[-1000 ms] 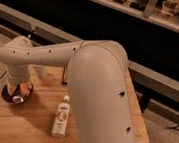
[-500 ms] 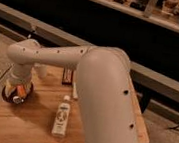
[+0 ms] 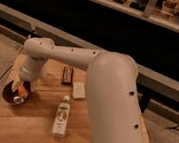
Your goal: Place the pepper in the ceramic bowl
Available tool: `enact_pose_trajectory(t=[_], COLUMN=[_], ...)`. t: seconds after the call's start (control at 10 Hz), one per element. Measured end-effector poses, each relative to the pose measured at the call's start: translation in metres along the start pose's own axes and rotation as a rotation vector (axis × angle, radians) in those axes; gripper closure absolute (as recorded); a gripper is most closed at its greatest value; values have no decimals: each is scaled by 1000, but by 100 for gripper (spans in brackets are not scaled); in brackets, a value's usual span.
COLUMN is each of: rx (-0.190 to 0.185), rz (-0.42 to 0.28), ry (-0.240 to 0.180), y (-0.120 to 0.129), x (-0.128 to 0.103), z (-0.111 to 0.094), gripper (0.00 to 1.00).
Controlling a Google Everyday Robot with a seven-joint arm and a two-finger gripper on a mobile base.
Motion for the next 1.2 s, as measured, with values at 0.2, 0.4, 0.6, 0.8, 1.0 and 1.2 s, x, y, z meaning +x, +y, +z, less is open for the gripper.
enact_pose_trajectory(t=[0.2, 0.4, 0.6, 0.8, 1.0, 1.2], rx=[12, 12, 16, 26, 34, 58], rz=[-1, -5, -11, -24, -49, -73], ry=[-9, -8, -11, -17, -22, -13], y=[-5, -3, -3, 0, 6, 13], x=[-2, -2, -2, -2, -2, 0], z=[-5, -4, -7, -12, -18, -21], gripper=[38, 38, 38, 38, 38, 38])
